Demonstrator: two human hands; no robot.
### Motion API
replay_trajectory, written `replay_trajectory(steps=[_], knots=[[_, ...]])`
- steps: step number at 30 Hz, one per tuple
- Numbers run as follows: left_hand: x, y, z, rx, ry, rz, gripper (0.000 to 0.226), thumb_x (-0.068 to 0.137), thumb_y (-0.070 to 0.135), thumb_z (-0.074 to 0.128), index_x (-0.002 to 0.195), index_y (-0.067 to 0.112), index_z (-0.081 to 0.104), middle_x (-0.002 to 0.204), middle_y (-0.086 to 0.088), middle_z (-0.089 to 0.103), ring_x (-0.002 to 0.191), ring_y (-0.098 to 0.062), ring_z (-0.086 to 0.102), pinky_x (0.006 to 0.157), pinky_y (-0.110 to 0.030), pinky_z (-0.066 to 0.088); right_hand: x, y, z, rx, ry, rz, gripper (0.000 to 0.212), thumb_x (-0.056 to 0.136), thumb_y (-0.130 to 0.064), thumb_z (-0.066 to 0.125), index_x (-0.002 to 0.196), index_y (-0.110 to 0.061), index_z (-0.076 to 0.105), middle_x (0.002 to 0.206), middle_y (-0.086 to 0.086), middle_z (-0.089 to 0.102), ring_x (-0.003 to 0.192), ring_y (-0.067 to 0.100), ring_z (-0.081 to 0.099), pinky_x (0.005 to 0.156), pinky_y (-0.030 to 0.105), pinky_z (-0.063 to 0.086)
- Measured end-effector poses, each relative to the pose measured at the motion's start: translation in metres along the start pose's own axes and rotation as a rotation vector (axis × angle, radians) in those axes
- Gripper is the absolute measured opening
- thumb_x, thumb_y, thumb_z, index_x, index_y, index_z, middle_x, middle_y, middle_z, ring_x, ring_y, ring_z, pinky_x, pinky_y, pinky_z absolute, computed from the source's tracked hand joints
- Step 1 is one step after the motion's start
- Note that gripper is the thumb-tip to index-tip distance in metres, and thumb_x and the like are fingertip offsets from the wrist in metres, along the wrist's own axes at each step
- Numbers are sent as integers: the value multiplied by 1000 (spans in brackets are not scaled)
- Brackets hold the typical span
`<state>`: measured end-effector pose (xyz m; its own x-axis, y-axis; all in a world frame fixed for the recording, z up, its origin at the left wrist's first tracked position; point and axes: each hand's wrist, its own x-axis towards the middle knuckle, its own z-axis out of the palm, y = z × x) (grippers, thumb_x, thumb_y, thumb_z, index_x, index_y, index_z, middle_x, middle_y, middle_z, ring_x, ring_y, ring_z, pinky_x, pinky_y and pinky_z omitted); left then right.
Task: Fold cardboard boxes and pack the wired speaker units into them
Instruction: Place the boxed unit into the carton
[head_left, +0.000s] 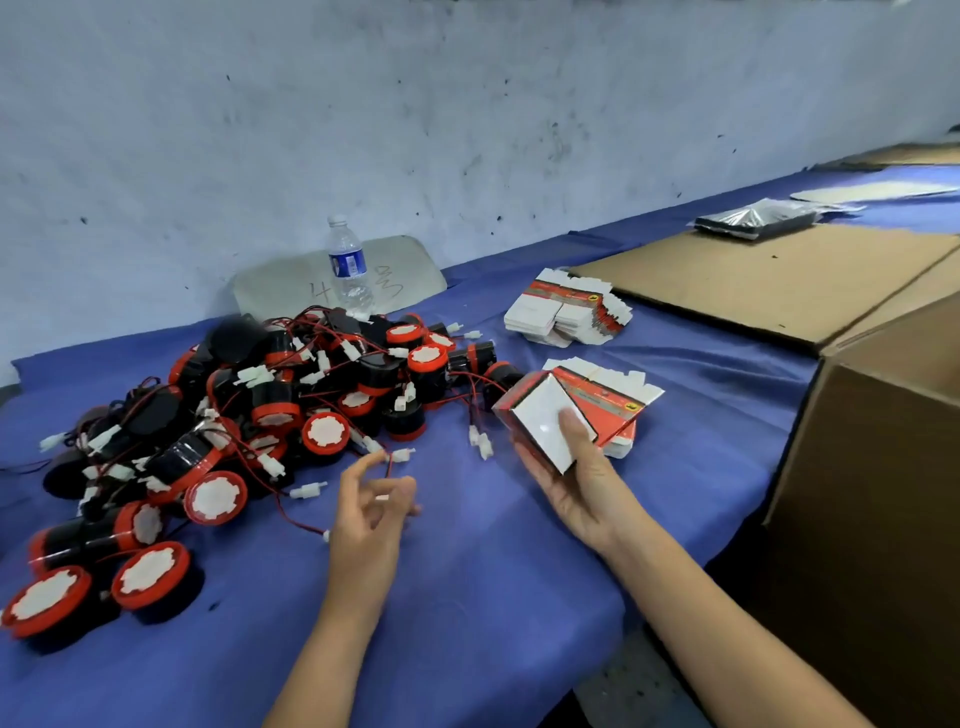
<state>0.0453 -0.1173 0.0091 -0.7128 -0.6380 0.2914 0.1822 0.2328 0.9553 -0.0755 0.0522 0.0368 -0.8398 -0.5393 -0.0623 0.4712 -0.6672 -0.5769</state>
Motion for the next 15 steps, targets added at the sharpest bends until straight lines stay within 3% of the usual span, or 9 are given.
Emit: replay_trajectory(steps=[2, 5, 8, 10, 13, 15], knots=[[1, -2, 2, -23, -6, 11, 28, 84, 47, 67, 108, 44, 54, 85, -1, 70, 69, -10, 67, 73, -35, 50, -6, -13, 2, 88, 32, 4, 40, 76, -33, 64, 112, -15, 64, 104, 6, 73, 92, 21, 71, 78, 37, 58], [3, -4, 4, -32, -25, 31, 23, 85, 42, 52, 108, 42, 54, 82, 2, 71, 65, -10, 66, 71, -33, 48, -15, -48, 16, 201, 17, -66, 61, 68, -50, 65, 119, -16, 60, 94, 2, 72, 82, 17, 68, 71, 25, 45], [2, -6, 4, -36, -33, 29, 18, 90, 38, 48, 107, 39, 55, 80, -1, 70, 65, -12, 65, 69, -32, 48, -27, -98, 35, 573, -100, -262, 76, 63, -33, 76, 130, -7, 53, 107, 11, 67, 95, 22, 64, 73, 26, 53], [2, -6, 4, -27, -27, 34, 16, 97, 30, 45, 108, 37, 55, 80, -2, 70, 65, -13, 65, 69, -30, 48, -35, -132, 42, 686, -149, -388, 69, 65, -26, 77, 124, 2, 57, 116, 16, 63, 103, 27, 62, 80, 31, 57], [2, -6, 3, -20, -29, 33, 18, 100, 25, 43, 109, 34, 56, 81, -6, 70, 65, -14, 65, 66, -25, 51, -41, -166, 37, 818, -100, -541, 43, 80, -35, 73, 101, 1, 64, 103, 20, 64, 96, 31, 64, 82, 34, 57], [2, -7, 3, -6, -35, 22, 18, 101, 25, 43, 109, 35, 56, 81, -5, 70, 65, -14, 65, 68, -26, 50, -44, -176, 27, 895, -64, -602, 46, 80, -37, 73, 114, -9, 60, 98, 19, 65, 88, 30, 66, 76, 34, 57]])
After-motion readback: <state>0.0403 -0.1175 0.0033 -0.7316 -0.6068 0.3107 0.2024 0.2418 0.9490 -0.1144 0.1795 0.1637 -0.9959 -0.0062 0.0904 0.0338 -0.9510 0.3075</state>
